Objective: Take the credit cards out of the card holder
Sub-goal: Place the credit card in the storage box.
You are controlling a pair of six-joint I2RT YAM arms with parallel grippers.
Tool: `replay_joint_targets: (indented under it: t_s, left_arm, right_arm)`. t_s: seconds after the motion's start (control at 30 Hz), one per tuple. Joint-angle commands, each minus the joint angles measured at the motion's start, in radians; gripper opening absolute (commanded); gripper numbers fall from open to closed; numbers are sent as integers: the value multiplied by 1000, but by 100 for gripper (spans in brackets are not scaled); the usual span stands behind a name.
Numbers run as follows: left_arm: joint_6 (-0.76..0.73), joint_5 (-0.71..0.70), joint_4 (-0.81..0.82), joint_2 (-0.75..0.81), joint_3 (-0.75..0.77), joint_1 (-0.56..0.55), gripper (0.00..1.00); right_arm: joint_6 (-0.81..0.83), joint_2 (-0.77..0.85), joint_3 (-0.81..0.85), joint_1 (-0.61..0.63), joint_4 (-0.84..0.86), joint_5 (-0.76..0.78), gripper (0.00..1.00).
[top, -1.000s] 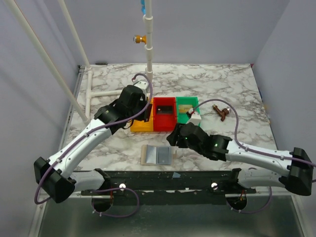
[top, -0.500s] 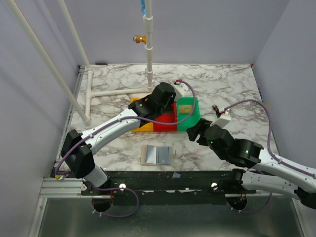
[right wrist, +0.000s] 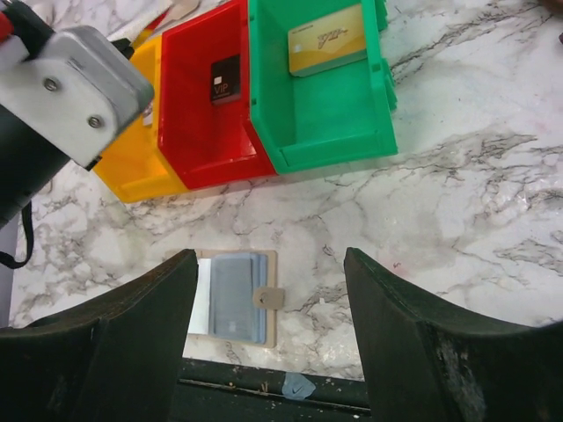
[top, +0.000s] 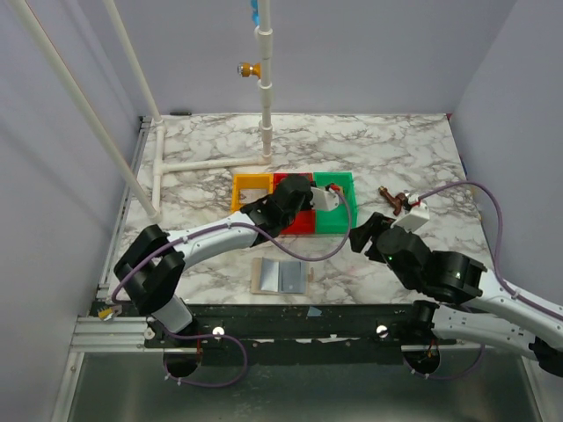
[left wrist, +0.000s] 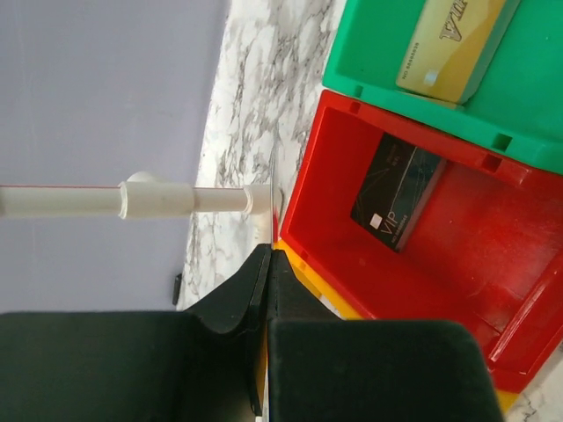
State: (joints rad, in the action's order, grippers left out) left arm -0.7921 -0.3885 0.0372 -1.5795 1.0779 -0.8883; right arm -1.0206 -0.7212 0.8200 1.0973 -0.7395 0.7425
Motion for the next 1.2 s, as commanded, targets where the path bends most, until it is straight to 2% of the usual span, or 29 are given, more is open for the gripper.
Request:
replay_joint_targets:
  t_s: [0.0,0.5,1.17]
  left_arm:
    - [-96,43,99,-59,-32,-5,0]
    - [-49,132,39,-194,-18,42,0]
    - [-83,52,5,-331,106,70,0]
  right_arm:
    - [-24,12,1,-5,-37,41,72]
    - [-35,42,-16,-5,-52,26,72]
    - [-38,32,-33,-5,-38,3,73]
